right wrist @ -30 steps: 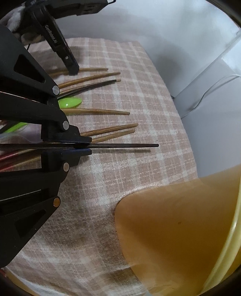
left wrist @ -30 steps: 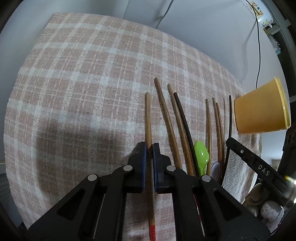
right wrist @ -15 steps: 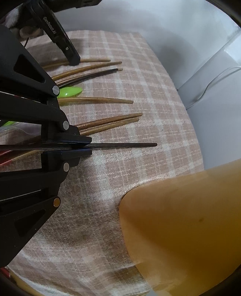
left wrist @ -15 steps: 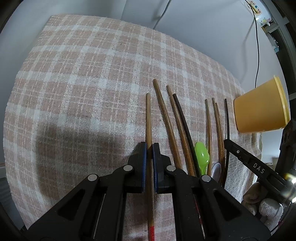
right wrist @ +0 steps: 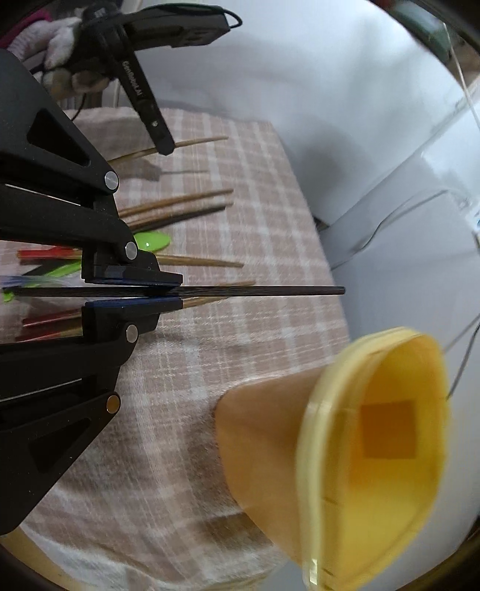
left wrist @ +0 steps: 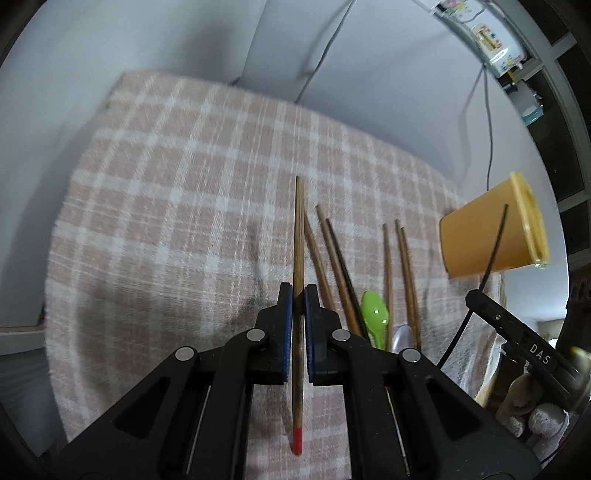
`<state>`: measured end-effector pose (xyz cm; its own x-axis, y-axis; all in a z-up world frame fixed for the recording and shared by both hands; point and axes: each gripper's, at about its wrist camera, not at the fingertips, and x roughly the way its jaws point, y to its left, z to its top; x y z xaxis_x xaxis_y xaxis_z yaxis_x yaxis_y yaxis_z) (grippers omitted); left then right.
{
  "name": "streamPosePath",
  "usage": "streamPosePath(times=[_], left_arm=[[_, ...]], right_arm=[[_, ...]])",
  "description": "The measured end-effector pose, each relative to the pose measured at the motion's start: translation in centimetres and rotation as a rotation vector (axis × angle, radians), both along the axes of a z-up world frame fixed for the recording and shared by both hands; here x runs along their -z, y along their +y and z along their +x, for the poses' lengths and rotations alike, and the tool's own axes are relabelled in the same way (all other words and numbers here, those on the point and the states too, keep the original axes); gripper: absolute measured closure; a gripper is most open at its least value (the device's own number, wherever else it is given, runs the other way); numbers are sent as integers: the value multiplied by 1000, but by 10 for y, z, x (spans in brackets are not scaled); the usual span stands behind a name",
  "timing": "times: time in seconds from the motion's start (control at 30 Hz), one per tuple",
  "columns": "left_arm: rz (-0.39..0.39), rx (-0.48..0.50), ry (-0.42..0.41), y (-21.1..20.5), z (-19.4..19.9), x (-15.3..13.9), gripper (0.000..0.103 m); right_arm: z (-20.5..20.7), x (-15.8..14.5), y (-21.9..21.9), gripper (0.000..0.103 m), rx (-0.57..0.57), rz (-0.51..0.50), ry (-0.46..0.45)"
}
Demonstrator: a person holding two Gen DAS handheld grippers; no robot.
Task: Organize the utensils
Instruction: 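Lift the wooden chopstick with the left tool while the right tool lifts the black chopstick, then carry both chopsticks over the yellow container and open both tools to drop them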
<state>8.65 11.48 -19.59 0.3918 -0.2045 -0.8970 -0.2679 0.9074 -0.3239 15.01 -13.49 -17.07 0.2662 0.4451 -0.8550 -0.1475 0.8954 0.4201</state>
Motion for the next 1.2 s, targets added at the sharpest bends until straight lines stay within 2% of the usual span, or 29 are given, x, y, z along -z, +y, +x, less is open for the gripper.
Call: streamPosePath(times=[0.3, 0.67, 1.0, 1.2], left_arm=[[29, -14, -106, -6, -29, -59, 99], [48, 17, -253, -51, -31, -116, 99], [13, 75, -386, -88, -17, -166, 99], [-22, 86, -444, -108, -1, -183, 99]], right_arm=[[-6, -37, -13, 99, -68, 30, -90], [-20, -77, -40, 99, -58, 97, -158], [-16, -119, -89, 99, 24, 193, -232], [-4, -135, -124, 99, 77, 235, -257]])
